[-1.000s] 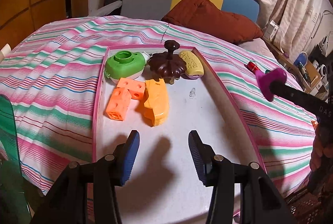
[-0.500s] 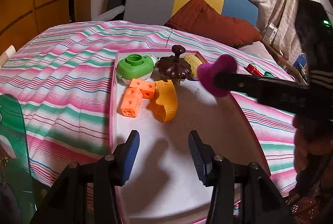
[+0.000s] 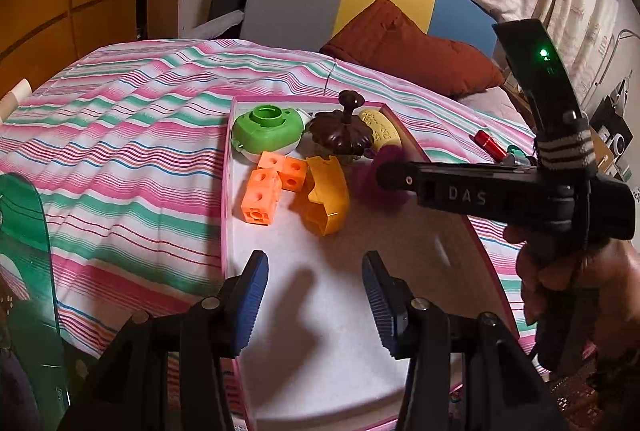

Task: Organize rigid objects
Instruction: 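Lower the purple suction-cup toy into the tray and open the right tool, then grasp black-and-clear cylinder with left tool while right tool returns to the pile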

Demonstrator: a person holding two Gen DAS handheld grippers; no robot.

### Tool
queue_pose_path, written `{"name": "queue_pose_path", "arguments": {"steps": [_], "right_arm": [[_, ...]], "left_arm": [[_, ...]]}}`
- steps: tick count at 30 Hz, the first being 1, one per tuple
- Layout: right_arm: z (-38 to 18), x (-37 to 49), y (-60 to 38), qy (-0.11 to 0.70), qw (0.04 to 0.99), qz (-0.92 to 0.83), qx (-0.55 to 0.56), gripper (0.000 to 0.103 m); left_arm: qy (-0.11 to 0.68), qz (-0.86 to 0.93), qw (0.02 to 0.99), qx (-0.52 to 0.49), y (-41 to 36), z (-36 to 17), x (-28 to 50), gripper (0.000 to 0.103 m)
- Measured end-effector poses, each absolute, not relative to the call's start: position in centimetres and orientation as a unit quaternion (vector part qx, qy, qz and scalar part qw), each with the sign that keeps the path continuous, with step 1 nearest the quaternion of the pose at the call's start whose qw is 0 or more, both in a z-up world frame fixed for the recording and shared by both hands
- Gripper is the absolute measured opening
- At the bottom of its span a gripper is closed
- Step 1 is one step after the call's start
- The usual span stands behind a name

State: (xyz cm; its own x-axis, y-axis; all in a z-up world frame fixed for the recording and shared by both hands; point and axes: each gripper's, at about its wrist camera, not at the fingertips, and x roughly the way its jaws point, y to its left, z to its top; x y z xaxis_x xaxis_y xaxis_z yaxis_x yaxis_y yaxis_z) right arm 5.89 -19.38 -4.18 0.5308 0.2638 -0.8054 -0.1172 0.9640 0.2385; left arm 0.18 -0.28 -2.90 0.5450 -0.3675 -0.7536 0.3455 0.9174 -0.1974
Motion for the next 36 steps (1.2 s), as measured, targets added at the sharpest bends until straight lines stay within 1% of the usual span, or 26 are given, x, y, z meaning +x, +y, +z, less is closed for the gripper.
{"name": "queue_pose_path", "arguments": {"steps": [1,3,7,9,11,15,20,23,25,27,30,36], "right_arm": [[-3.9,5.7,-19.6,0.465,0.874,0.115,0.089,0.035],[-3.3,5.1,-20.2,0.446,0.881,0.116,0.102,0.041],[-1.3,3.1,-22.0,0.404,0.900,0.115,0.118,0.042],[-0.6,2.5,-22.9,0.393,0.906,0.105,0.119,0.048],[-0.2,1.7,-24.3,0.389,0.909,0.092,0.120,0.051],[-0.7,0.7,-27.1,0.400,0.906,0.064,0.124,0.051],[-3.0,-0.7,-31.1,0.435,0.891,0.017,0.131,0.052],[-5.0,-1.3,-33.2,0.472,0.871,-0.008,0.140,0.052],[-6.4,-1.7,-34.6,0.506,0.850,-0.016,0.149,0.055],[-7.3,-2.1,-35.9,0.523,0.838,-0.024,0.155,0.055],[-7.2,-2.7,-37.6,0.518,0.842,-0.036,0.146,0.055],[-5.8,-2.9,-42.0,0.483,0.858,-0.079,0.157,0.055]], "left_arm": [[0.431,-0.202,0.879,-0.012,-0.3,-2.9,0.1,0.049],[0.430,-0.202,0.880,-0.014,-0.2,-2.9,0.2,0.049],[0.434,-0.201,0.878,-0.019,-0.3,-3.1,0.3,0.049],[0.437,-0.207,0.875,-0.020,-0.6,-3.2,0.2,0.049],[0.436,-0.216,0.873,-0.018,-1.0,-3.2,0.0,0.049],[0.435,-0.228,0.871,-0.007,-2.0,-3.1,-0.4,0.049],[0.432,-0.233,0.871,0.005,-2.8,-3.0,-0.9,0.049],[0.435,-0.238,0.869,0.006,-3.2,-3.0,-1.1,0.049],[0.438,-0.243,0.865,0.004,-3.6,-3.0,-1.2,0.049],[0.441,-0.253,0.861,-0.002,-4.0,-2.7,-1.4,0.049],[0.439,-0.264,0.859,-0.002,-4.7,-2.4,-1.7,0.049],[0.436,-0.288,0.853,0.012,-6.8,-1.7,-2.6,0.049]]}}
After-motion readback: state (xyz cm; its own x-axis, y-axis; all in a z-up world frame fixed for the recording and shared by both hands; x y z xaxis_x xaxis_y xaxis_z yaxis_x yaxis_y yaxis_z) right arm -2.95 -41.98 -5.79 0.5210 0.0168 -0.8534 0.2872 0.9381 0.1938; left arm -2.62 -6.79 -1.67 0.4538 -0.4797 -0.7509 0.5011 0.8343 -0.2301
